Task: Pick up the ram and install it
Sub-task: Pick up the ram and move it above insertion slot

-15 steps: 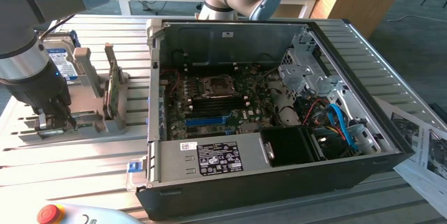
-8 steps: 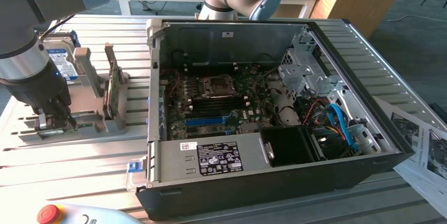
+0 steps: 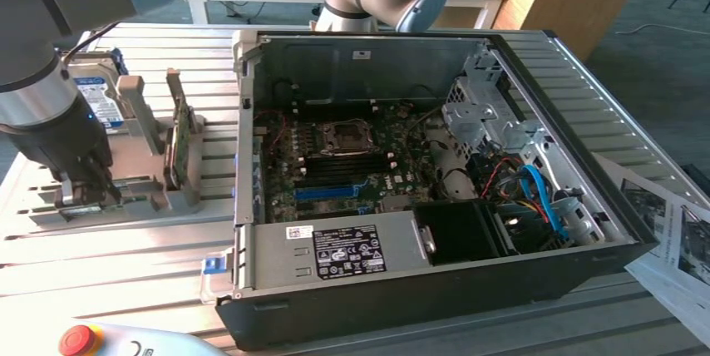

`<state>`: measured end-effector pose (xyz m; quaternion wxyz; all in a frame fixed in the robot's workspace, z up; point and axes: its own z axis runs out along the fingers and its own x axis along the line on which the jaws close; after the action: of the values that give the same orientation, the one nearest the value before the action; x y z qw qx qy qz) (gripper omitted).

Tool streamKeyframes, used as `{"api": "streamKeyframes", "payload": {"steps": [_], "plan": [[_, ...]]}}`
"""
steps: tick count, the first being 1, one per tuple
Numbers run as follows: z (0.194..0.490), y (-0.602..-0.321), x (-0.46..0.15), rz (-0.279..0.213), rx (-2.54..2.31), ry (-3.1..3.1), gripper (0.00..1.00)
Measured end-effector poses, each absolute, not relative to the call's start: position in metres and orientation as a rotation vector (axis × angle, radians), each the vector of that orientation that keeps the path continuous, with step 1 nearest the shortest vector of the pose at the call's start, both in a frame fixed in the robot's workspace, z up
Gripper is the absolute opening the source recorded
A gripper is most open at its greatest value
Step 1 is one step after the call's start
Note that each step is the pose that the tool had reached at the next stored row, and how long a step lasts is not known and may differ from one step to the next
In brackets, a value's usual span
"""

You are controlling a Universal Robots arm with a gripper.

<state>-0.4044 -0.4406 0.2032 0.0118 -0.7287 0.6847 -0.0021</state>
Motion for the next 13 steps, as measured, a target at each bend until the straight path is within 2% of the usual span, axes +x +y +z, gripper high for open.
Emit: {"api": "streamKeyframes", "payload": {"steps": [13], "plan": [[0.222,-0.441,-0.404,-0.006,-2.272,2.135,0.12]]}}
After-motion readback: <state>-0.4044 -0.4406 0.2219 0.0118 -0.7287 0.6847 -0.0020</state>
